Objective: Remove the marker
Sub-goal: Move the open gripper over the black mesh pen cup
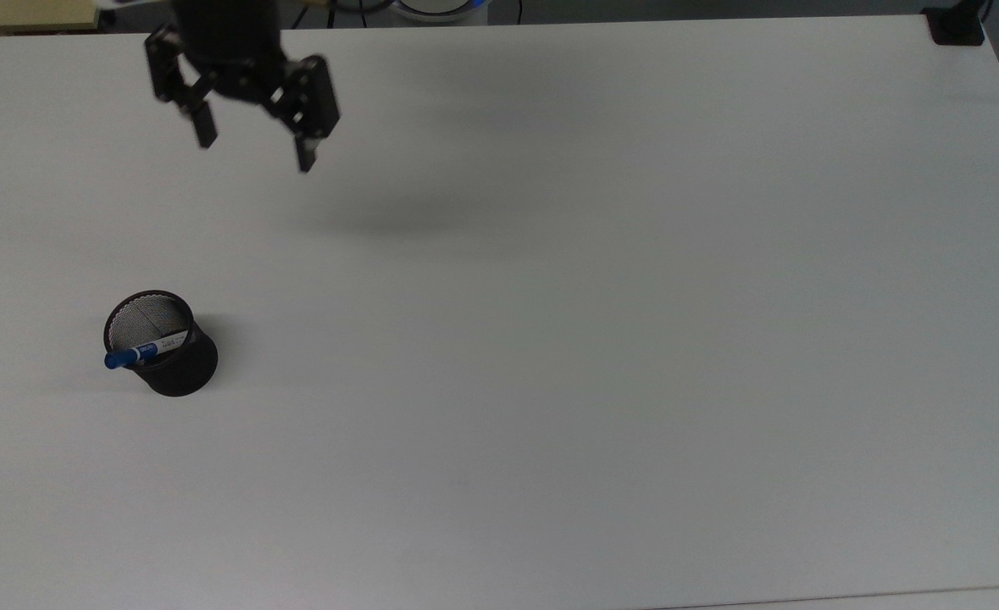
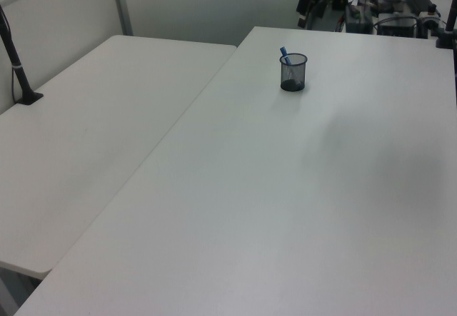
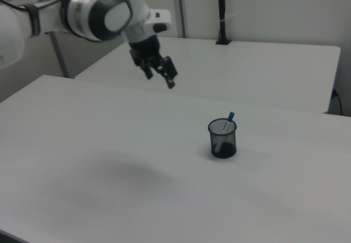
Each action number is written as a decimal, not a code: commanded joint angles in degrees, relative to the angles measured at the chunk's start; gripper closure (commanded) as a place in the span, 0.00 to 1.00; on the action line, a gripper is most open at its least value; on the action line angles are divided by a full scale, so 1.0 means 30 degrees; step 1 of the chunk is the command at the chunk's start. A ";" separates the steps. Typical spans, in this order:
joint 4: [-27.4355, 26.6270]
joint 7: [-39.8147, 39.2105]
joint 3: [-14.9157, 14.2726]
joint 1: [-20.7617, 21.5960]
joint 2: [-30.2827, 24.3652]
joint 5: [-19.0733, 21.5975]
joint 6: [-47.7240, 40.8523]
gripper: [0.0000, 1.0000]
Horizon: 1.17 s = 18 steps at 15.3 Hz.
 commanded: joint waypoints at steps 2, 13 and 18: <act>0.0322 0.0141 -0.0027 -0.0612 0.1999 -0.1139 0.3287 0.00; 0.0293 0.0171 -0.0056 -0.2311 0.5223 -0.1259 1.0436 0.00; 0.0293 0.0142 -0.0173 -0.2547 0.6543 -0.1259 1.2901 0.00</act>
